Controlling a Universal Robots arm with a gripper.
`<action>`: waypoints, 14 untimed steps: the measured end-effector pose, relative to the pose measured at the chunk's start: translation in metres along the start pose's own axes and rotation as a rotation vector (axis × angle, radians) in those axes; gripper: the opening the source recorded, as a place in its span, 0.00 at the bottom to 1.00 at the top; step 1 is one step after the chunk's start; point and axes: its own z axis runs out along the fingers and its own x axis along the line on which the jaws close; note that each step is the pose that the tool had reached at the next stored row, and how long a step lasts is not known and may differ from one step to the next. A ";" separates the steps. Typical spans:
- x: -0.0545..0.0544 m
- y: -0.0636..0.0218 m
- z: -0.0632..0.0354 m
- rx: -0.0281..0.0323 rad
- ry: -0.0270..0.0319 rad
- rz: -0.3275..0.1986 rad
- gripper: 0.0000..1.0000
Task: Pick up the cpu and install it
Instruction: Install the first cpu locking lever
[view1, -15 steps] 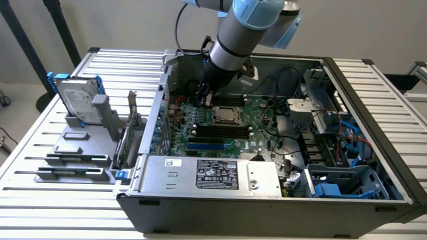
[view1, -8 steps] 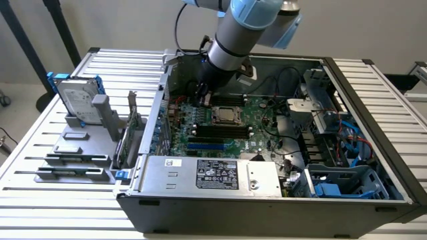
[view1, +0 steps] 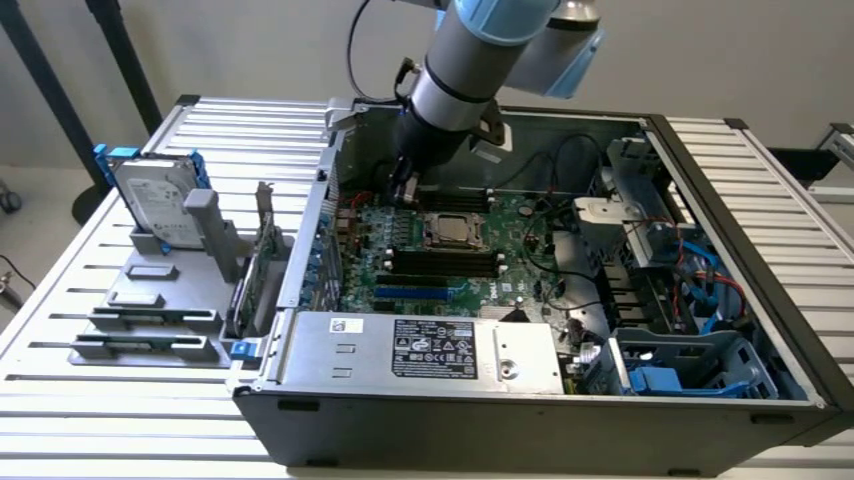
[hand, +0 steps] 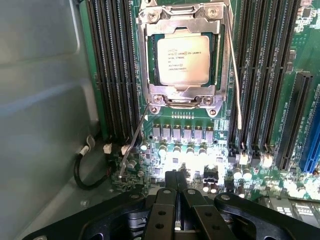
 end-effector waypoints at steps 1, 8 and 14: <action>0.000 -0.0004 -0.0009 -0.0019 0.0040 0.009 0.11; 0.001 -0.0019 -0.0042 -0.0173 0.0402 0.081 0.11; 0.001 -0.0026 -0.0056 -0.0314 0.0718 0.146 0.11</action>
